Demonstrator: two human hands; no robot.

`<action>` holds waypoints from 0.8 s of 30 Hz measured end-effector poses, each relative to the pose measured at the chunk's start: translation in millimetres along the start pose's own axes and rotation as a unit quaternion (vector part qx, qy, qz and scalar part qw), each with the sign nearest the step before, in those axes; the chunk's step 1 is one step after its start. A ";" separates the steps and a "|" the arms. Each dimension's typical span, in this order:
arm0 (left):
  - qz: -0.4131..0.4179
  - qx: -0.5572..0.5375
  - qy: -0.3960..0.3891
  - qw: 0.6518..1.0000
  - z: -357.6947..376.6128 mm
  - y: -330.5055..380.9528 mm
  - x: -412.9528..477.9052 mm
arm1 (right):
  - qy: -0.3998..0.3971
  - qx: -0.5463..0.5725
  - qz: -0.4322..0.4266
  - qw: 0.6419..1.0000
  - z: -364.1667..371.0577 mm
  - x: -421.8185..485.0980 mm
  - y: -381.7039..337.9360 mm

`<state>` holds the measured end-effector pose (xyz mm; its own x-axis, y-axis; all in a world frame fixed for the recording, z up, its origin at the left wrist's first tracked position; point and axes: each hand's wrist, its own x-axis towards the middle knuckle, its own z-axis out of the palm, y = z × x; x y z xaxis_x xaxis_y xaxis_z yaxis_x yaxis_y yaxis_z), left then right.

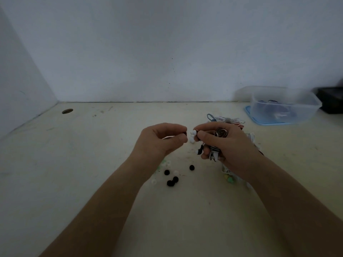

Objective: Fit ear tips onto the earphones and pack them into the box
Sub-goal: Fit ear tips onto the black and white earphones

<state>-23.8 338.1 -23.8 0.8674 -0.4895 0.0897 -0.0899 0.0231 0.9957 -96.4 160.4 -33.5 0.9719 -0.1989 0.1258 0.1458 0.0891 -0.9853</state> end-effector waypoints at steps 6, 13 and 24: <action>-0.010 -0.142 -0.044 0.989 4.1 -0.9 -0.6 | 0.012 -0.026 -0.063 0.998 1.4 -0.5 -0.9; 0.002 -0.131 -0.043 0.991 3.7 -0.7 -0.5 | 0.025 -0.055 -0.085 0.995 1.2 1.5 0.7; 0.003 -0.120 -0.033 0.992 4.4 2.5 -2.4 | 0.020 -0.064 -0.092 0.994 1.2 -0.9 -1.7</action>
<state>-28.3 335.5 -21.6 0.8324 -0.5447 0.1025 0.0305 0.2297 0.9728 -97.3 161.7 -31.9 0.9226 -0.2389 0.3027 0.2930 -0.0763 -0.9531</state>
